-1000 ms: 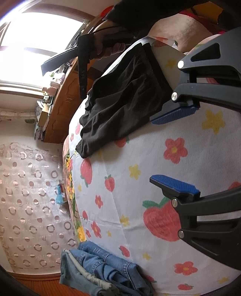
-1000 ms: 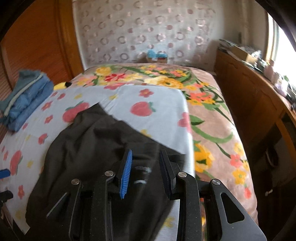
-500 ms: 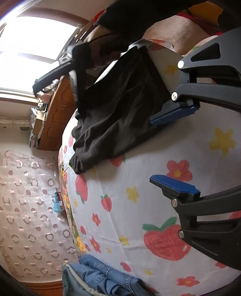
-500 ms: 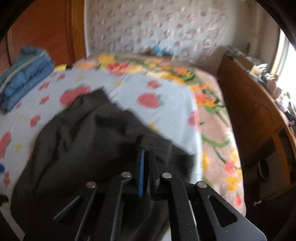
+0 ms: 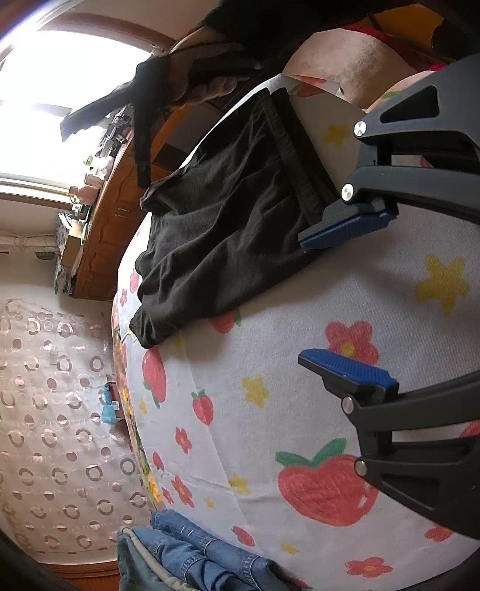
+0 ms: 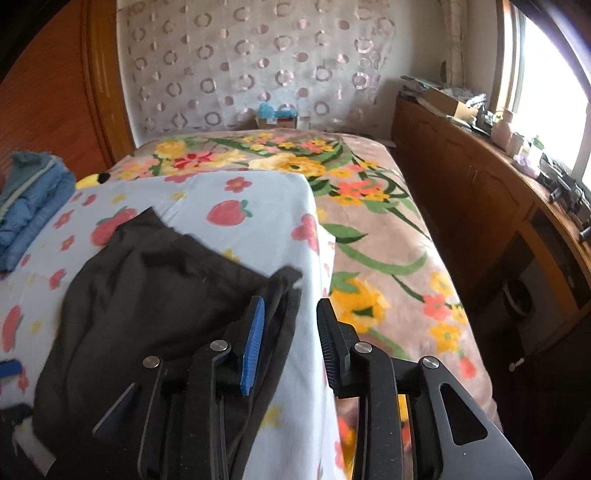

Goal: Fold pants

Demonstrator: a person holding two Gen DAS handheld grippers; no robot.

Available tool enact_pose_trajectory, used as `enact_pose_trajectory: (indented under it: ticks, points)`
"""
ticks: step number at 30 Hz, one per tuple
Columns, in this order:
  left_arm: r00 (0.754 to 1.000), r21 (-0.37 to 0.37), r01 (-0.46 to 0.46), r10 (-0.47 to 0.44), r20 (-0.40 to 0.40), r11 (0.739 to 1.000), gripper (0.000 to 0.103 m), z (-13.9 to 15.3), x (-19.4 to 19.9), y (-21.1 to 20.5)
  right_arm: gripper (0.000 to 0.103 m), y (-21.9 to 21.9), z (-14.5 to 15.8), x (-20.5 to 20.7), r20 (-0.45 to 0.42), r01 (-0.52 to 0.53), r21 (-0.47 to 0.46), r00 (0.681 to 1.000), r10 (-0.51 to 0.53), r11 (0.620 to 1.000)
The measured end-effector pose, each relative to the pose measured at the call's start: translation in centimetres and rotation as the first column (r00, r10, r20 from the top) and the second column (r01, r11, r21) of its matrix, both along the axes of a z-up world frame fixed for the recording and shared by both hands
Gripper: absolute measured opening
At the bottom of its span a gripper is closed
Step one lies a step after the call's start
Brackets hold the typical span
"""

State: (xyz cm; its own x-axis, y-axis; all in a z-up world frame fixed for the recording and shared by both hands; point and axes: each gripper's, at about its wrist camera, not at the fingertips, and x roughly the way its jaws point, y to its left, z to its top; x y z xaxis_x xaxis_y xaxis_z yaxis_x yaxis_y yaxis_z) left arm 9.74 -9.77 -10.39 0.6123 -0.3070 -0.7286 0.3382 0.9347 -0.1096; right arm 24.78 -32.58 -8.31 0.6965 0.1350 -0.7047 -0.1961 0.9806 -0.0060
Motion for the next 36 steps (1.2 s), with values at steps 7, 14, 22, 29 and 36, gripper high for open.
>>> enact_pose_trajectory:
  ticks: [7, 14, 22, 29, 36]
  points:
    - [1.000, -0.005, 0.003, -0.003, 0.005, 1.000, 0.056, 0.1, -0.1, -0.1, 0.035, 0.6, -0.7, -6.6, -0.005, -0.060, 0.052, 0.998, 0.060, 0.997]
    - [1.000, 0.003, 0.003, -0.003, -0.007, 1.000, 0.056, -0.2, -0.1, -0.3, 0.035, 0.5, -1.0, -12.9, -0.005, -0.069, 0.124, 0.998, 0.070, 0.990]
    - [1.000, 0.004, 0.002, -0.002, -0.002, 1.000, 0.056, -0.7, 0.0, -0.5, 0.035, 1.4, -1.9, -16.1, -0.027, -0.088, 0.105, 0.995, 0.091, 0.991]
    - [1.000, 0.000, 0.002, -0.002, 0.006, 1.000, 0.056, -0.8, 0.0, -0.4, 0.014, 1.3, -2.3, -16.4, -0.048, -0.082, 0.133, 0.995, 0.090, 0.988]
    - [1.000, -0.005, 0.002, -0.002, 0.007, 1.000, 0.056, -0.7, -0.2, -0.3, 0.004, 1.7, -0.6, -17.3, 0.014, -0.110, 0.159, 0.994, 0.109, 0.981]
